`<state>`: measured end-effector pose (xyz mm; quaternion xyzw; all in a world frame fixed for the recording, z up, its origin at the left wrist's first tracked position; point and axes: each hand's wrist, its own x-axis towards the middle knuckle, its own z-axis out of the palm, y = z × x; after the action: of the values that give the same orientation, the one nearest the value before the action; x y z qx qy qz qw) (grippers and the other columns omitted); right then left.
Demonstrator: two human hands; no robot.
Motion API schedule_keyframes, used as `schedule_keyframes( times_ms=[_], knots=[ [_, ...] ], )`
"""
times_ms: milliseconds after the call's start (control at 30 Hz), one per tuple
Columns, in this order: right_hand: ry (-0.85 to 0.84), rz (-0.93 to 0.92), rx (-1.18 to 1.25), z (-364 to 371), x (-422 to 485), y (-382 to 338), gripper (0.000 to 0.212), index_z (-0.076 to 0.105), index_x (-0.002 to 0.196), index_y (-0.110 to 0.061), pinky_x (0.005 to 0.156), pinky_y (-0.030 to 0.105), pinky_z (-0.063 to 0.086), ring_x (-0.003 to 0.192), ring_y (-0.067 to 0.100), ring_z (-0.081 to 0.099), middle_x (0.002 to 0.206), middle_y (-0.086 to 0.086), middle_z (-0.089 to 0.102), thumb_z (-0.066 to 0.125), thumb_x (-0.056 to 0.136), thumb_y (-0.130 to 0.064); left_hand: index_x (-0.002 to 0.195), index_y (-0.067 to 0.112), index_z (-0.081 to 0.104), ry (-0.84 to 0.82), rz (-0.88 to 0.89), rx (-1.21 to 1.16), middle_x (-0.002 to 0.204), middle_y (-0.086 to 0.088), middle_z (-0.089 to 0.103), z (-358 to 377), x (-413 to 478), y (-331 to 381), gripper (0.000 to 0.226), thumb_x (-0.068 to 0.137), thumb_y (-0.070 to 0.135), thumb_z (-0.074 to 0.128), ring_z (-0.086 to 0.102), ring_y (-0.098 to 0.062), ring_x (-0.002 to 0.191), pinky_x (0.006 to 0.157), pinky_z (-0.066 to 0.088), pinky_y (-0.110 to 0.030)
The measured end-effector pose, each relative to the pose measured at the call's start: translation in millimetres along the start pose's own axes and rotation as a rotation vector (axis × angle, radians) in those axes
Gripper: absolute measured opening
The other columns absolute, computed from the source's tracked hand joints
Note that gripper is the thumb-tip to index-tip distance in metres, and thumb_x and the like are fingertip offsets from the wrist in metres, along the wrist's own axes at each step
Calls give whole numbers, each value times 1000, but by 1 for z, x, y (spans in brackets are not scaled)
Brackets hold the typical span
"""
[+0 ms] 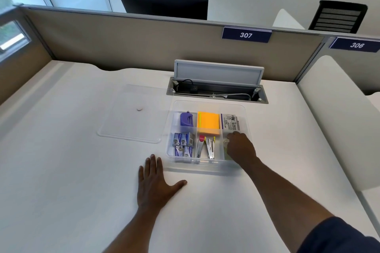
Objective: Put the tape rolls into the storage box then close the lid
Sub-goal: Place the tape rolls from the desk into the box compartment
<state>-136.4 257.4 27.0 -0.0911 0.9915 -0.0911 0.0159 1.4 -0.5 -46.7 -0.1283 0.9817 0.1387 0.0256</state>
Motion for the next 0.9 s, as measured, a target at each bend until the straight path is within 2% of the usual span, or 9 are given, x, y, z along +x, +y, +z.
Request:
schedule_keyframes(
  times_ms=[67, 267, 333, 400, 433, 567, 667, 900],
  knots=[
    [36, 19, 48, 0, 0, -4, 27, 61, 111, -1, 86, 43, 54, 102, 37, 60, 113, 19, 62, 47, 89, -7, 153, 11, 13, 2, 0, -1, 163, -9, 2, 0, 0, 0, 129, 59, 100, 20, -2, -22, 150, 122, 1, -43],
    [-16, 21, 76, 4, 2, -1, 28, 60, 115, 0, 95, 43, 51, 109, 36, 58, 119, 20, 59, 46, 91, -7, 152, 11, 15, 6, -5, 2, 163, -9, 4, 2, 1, -1, 130, 59, 101, 19, 0, -22, 150, 122, 3, -44],
    [5, -22, 3, 4, 0, 0, 28, 63, 110, -1, 88, 44, 53, 104, 37, 58, 113, 18, 63, 47, 87, -5, 152, 11, 14, 3, -5, 4, 163, -9, 4, 2, 1, -1, 130, 59, 101, 19, -1, -22, 150, 122, 2, -44],
    [35, -62, -13, 5, 0, 2, 22, 69, 95, 1, 73, 46, 57, 88, 41, 63, 96, 22, 68, 59, 75, 3, 152, 11, 14, 1, -4, 6, 163, -9, 3, 3, 1, -1, 129, 59, 100, 19, -1, -21, 150, 122, 2, -44],
    [32, -92, -31, 4, 0, 1, 22, 69, 92, 1, 71, 47, 57, 85, 42, 63, 93, 22, 70, 63, 72, 4, 152, 11, 14, 1, -4, 5, 163, -9, 3, 3, 1, -1, 129, 59, 100, 20, -2, -21, 150, 122, 2, -44],
    [-72, -110, -137, 3, 2, 0, 27, 67, 108, -10, 90, 42, 52, 106, 31, 59, 111, 11, 69, 53, 85, -11, 152, 11, 16, 10, 0, -6, 163, -9, 5, 2, 1, -1, 129, 59, 100, 21, 1, -22, 150, 122, 3, -44],
    [-117, -53, -135, 0, 5, -1, 30, 66, 110, -14, 92, 42, 51, 110, 30, 57, 115, 9, 68, 50, 86, -12, 152, 11, 17, 13, 3, -11, 162, -10, 6, 3, 1, -1, 129, 60, 100, 22, 2, -23, 150, 122, 4, -45],
    [-166, -66, -151, 0, 5, 3, 31, 64, 114, -22, 91, 40, 49, 110, 29, 57, 120, 3, 67, 53, 85, -19, 152, 11, 15, 13, 0, -4, 163, -9, 5, 3, 1, -2, 129, 59, 100, 20, 1, -23, 150, 122, 3, -44]
  ],
)
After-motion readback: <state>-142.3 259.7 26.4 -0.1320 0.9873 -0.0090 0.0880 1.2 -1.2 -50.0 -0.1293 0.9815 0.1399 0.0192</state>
